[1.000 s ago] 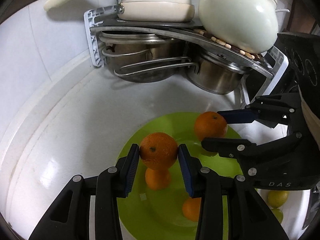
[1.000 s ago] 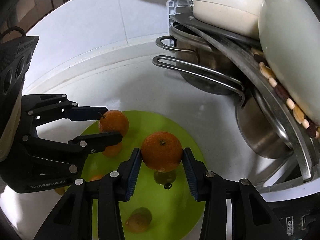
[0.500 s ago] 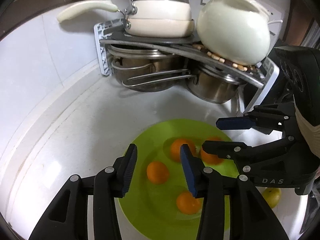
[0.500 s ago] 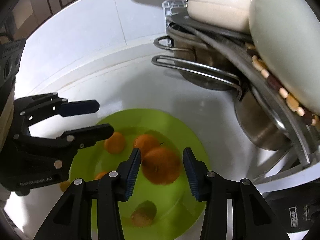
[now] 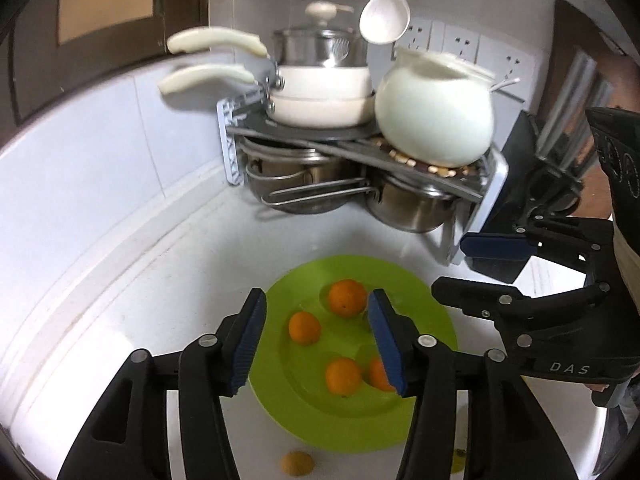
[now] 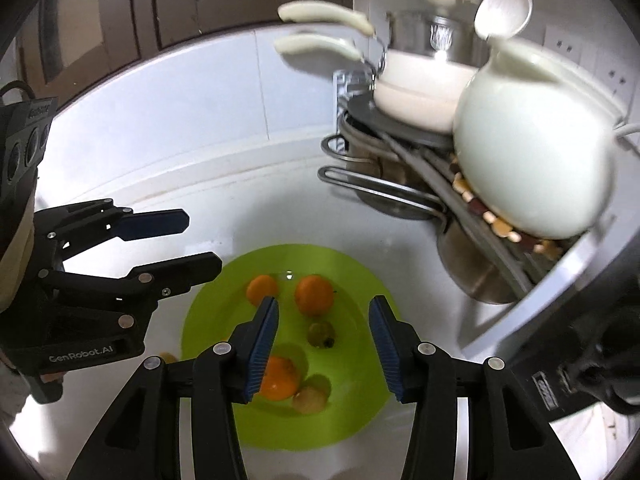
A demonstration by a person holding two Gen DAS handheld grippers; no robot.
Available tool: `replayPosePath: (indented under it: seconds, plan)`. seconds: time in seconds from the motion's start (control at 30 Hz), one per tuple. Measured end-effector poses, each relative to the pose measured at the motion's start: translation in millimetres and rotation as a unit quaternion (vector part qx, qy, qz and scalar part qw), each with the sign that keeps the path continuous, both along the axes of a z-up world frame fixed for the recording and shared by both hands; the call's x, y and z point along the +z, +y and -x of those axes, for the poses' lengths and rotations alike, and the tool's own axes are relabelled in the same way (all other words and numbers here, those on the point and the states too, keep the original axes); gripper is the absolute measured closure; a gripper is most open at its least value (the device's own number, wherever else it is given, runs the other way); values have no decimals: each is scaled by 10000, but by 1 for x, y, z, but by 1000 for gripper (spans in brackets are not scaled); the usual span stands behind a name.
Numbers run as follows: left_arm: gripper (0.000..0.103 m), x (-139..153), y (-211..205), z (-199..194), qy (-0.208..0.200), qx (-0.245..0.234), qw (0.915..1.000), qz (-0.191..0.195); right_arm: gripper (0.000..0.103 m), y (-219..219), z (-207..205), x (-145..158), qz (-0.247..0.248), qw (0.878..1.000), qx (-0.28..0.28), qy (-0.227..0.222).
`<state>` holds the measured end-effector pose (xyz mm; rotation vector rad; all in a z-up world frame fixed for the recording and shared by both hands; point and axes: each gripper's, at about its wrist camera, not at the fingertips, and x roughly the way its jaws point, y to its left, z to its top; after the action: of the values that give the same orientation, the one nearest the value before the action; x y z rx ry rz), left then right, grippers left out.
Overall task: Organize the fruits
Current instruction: 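Pull both open tools back toward the green tomato and green apple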
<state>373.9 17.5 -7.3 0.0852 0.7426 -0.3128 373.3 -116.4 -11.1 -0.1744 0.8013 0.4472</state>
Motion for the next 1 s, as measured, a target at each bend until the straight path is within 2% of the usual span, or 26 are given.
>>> replayPosePath:
  seconds: [0.13,0.2,0.33,0.47,0.8,1.0]
  plan:
    - [45,14,-2,24,-158,-43,9998,72,54,-3,24,15,-25,9996,-67,-272]
    - [44,19,-3,33,-240,-47,9997,86,48,-6,35,21,-30,9991,-124,-393]
    - [40,27,-5,55,-423,-58,9990,87,48,-12,61,33,-6,9976,-235,-656]
    - [38,31,-7,72,-536,-107,9985,78,39,-19,84,38,42,9952,-458,-868]
    - [29,26,-14,111,-621,-266,9977,78,39,-32,122,30,-148,9944,-734,-739]
    - [29,14,-18,127,-567,-340,9978,20,39,-34,145,16,-113,9938,-841,-723]
